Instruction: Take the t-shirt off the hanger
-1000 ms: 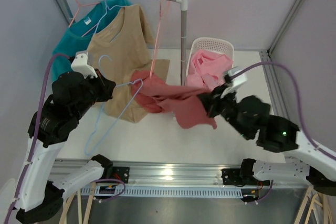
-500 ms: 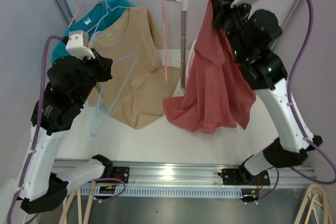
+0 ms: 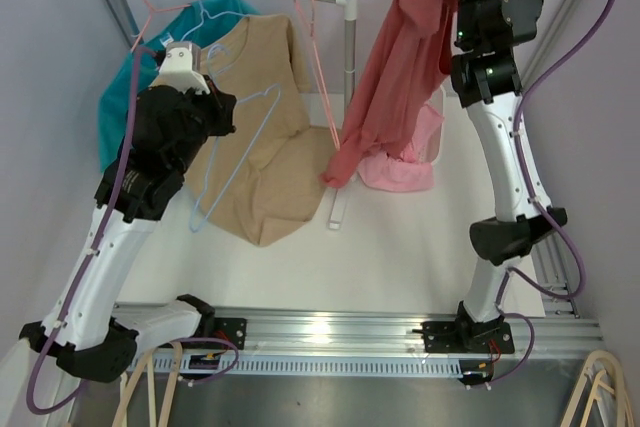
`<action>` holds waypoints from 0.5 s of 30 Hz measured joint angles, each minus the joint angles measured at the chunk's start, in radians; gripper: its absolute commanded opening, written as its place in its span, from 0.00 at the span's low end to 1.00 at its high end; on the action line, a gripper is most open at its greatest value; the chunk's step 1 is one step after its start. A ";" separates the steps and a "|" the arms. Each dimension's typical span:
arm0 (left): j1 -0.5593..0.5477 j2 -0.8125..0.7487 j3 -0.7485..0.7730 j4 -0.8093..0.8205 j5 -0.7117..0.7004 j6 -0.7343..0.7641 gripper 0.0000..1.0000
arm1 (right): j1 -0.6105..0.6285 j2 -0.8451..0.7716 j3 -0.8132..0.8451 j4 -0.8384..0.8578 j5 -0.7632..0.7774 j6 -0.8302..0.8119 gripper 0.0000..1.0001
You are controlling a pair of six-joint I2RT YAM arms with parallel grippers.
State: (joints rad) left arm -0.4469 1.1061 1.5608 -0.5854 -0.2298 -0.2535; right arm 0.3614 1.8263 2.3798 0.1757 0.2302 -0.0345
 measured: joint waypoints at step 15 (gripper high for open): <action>0.100 0.042 -0.061 0.143 0.058 0.020 0.01 | -0.134 0.266 -0.111 0.237 -0.081 0.210 0.00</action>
State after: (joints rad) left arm -0.3473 1.1481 1.5002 -0.4427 -0.1715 -0.2337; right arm 0.2272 2.0926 2.2688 0.4122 0.1493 0.1753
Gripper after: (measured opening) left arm 0.038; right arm 0.018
